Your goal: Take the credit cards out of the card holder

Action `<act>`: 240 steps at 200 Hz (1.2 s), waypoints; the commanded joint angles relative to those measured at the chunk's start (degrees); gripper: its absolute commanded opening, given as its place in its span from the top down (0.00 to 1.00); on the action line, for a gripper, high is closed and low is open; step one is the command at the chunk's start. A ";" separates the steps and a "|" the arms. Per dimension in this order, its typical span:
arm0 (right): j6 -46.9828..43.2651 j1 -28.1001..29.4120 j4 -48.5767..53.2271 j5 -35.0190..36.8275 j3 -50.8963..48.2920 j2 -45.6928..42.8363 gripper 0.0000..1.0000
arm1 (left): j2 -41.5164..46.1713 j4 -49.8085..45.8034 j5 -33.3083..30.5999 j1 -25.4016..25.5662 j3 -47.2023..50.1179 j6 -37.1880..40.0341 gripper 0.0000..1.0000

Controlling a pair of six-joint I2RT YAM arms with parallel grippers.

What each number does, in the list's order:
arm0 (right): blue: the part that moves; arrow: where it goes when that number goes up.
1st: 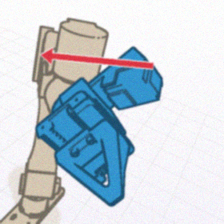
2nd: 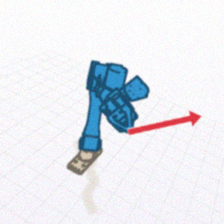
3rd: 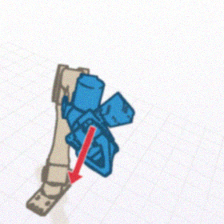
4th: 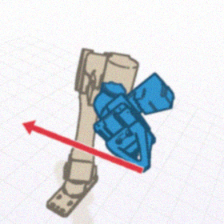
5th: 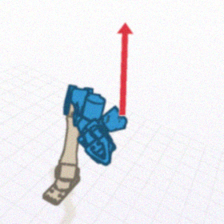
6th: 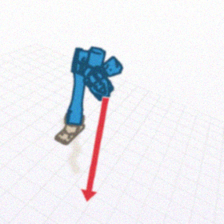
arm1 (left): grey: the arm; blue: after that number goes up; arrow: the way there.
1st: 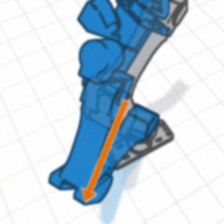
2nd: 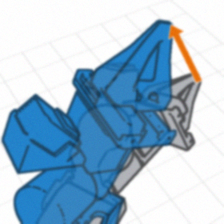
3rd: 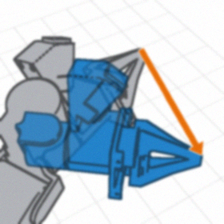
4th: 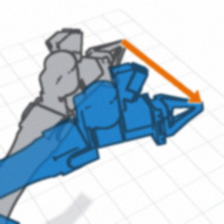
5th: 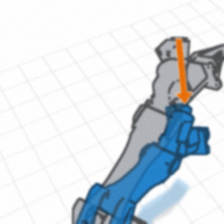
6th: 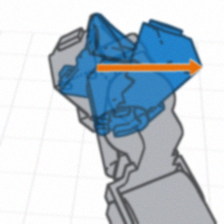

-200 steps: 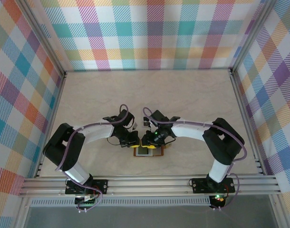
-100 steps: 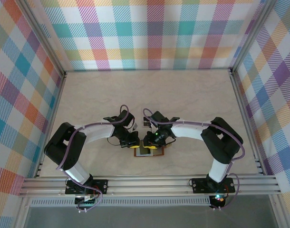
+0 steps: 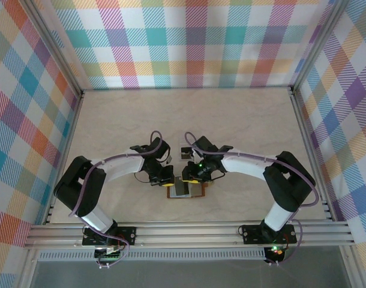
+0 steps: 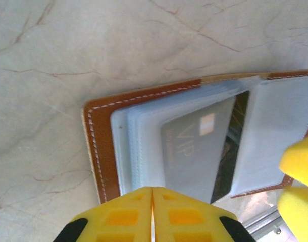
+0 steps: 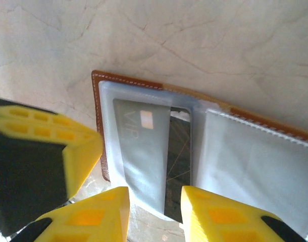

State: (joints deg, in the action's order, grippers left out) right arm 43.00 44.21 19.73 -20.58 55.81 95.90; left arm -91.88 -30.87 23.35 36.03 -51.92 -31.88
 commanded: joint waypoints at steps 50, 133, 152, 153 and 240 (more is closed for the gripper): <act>-4.75 -1.65 0.65 -4.65 1.40 4.61 0.69 | -2.84 -5.38 -4.00 3.88 -3.02 1.61 0.92; -4.28 -2.28 -7.29 -12.81 -1.20 7.40 0.73 | -7.40 -7.21 -8.65 4.09 -0.87 3.32 0.94; -3.50 -2.28 -9.16 -14.57 -2.14 6.19 0.75 | -8.11 -7.41 -9.07 4.13 -0.31 3.19 0.95; -3.48 -2.28 -9.17 -14.66 -2.17 6.12 0.75 | -8.08 -7.38 -9.05 4.13 -0.25 3.21 0.95; -1.00 -2.28 -14.84 -18.87 -4.60 4.64 0.84 | -8.33 -6.04 -7.89 4.13 0.46 2.72 0.95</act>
State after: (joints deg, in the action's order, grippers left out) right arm 40.38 41.58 10.66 -33.98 51.92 101.78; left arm -96.07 -34.41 19.92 39.57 -54.59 -29.26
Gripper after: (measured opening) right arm 0.170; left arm 0.055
